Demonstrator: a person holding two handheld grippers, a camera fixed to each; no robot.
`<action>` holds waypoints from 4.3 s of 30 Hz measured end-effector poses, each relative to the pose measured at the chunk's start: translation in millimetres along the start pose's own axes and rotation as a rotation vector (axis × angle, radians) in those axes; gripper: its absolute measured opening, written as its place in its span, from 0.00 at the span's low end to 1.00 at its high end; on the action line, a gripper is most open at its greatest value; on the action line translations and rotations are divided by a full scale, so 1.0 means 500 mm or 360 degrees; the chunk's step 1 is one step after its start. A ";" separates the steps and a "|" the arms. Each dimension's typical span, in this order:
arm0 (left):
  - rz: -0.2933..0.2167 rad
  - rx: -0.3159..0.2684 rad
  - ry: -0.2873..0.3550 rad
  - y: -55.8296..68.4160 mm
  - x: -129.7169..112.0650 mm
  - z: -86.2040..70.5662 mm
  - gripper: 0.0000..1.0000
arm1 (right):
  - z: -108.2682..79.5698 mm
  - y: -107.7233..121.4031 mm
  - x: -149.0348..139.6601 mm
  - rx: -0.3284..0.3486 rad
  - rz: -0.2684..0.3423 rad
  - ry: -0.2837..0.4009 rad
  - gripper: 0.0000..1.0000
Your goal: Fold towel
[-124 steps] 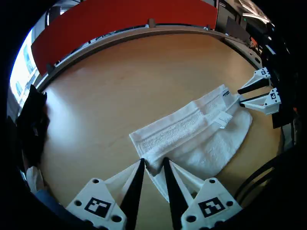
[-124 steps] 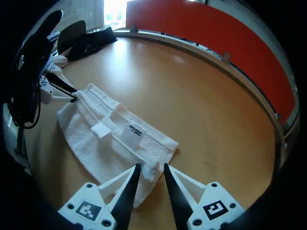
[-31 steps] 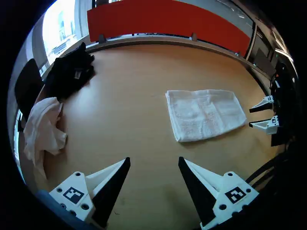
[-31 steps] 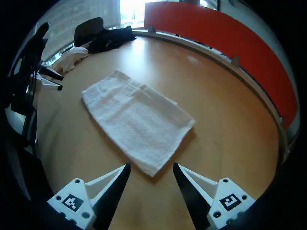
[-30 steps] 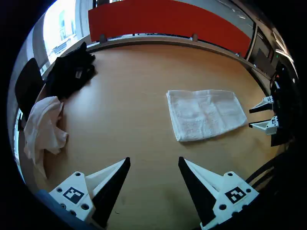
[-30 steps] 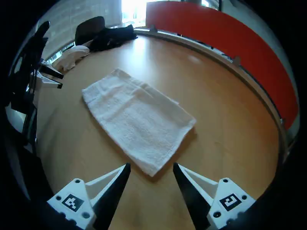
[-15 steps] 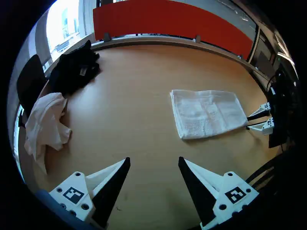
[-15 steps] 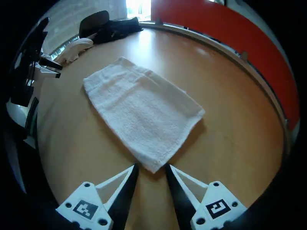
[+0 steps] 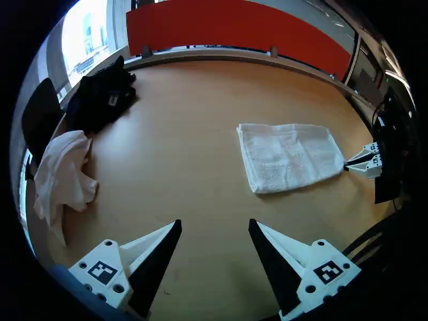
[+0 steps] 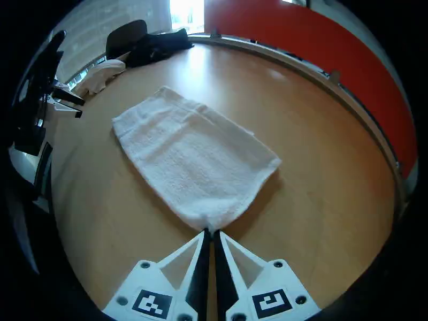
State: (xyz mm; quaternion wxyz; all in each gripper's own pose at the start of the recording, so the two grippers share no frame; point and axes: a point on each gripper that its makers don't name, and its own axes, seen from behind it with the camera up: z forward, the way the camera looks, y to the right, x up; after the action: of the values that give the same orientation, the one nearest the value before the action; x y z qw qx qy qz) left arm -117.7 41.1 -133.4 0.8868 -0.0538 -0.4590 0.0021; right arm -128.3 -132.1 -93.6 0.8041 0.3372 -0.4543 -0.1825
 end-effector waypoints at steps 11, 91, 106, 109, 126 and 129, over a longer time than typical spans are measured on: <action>0.0007 -0.0009 0.0016 -0.004 0.016 0.004 0.93 | -0.068 0.003 0.095 -0.0036 -0.0030 0.0115 0.05; -0.0006 -0.0080 0.0122 0.017 0.066 -0.034 0.93 | -0.123 -0.083 0.296 -0.0031 -0.0664 0.0207 0.05; 0.0002 -0.0070 0.0137 0.011 0.070 -0.040 0.93 | -0.161 -0.042 0.253 -0.0095 -0.0680 0.0148 0.05; 0.0008 -0.0067 0.0140 0.012 0.071 -0.041 0.93 | -0.169 -0.028 0.232 -0.0113 -0.0672 0.0122 0.05; 0.0025 -0.0067 0.0139 0.027 0.071 -0.040 0.93 | -0.131 -0.003 0.012 -0.0092 -0.0509 -0.0165 0.05; 0.0029 -0.0066 0.0138 0.029 0.070 -0.040 0.93 | -0.121 -0.002 -0.016 -0.0086 -0.0468 -0.0198 0.05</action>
State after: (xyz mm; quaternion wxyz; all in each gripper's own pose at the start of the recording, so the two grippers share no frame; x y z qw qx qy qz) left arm -80.3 55.3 -117.7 0.9045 -0.0764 -0.4196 -0.0019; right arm -80.8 -105.3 -121.1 0.7479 0.3664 -0.4438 -0.3309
